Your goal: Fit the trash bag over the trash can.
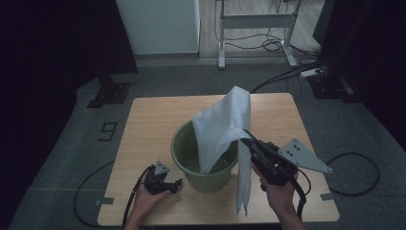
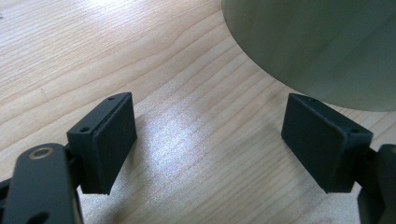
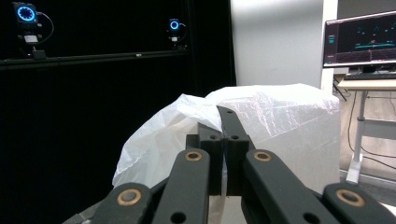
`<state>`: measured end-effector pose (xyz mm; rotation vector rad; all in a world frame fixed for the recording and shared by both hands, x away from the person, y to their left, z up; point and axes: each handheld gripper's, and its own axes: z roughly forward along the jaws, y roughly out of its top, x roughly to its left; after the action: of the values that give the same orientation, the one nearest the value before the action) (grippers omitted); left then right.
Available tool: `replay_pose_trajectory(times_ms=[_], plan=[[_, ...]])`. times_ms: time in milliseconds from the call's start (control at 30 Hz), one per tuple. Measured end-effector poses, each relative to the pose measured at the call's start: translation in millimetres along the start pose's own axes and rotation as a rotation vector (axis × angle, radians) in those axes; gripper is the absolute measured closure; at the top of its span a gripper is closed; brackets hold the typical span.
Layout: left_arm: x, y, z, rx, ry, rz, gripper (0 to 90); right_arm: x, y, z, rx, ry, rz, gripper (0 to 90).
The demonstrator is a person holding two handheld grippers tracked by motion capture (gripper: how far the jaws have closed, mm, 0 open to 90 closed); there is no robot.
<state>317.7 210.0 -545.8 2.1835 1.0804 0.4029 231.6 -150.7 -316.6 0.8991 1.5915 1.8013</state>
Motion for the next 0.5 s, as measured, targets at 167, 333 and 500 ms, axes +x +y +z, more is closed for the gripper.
replay_pose_trajectory(times_ms=[167, 333, 500], plan=[[0.0, 0.0, 0.0, 0.000, 0.000, 0.000, 17.6, -3.1, -0.9, -9.8, -0.005, -0.006, 0.004, 89.0], [-0.4, 0.0, 0.0, 0.000, 0.002, -0.002, 17.6, -5.8, -0.5, -5.8, 0.012, -0.010, -0.002, 88.9], [-0.4, 0.1, 0.0, 0.000, 0.002, -0.002, 17.6, -7.7, -8.8, 7.1, 0.050, 0.001, 0.016, 88.9]])
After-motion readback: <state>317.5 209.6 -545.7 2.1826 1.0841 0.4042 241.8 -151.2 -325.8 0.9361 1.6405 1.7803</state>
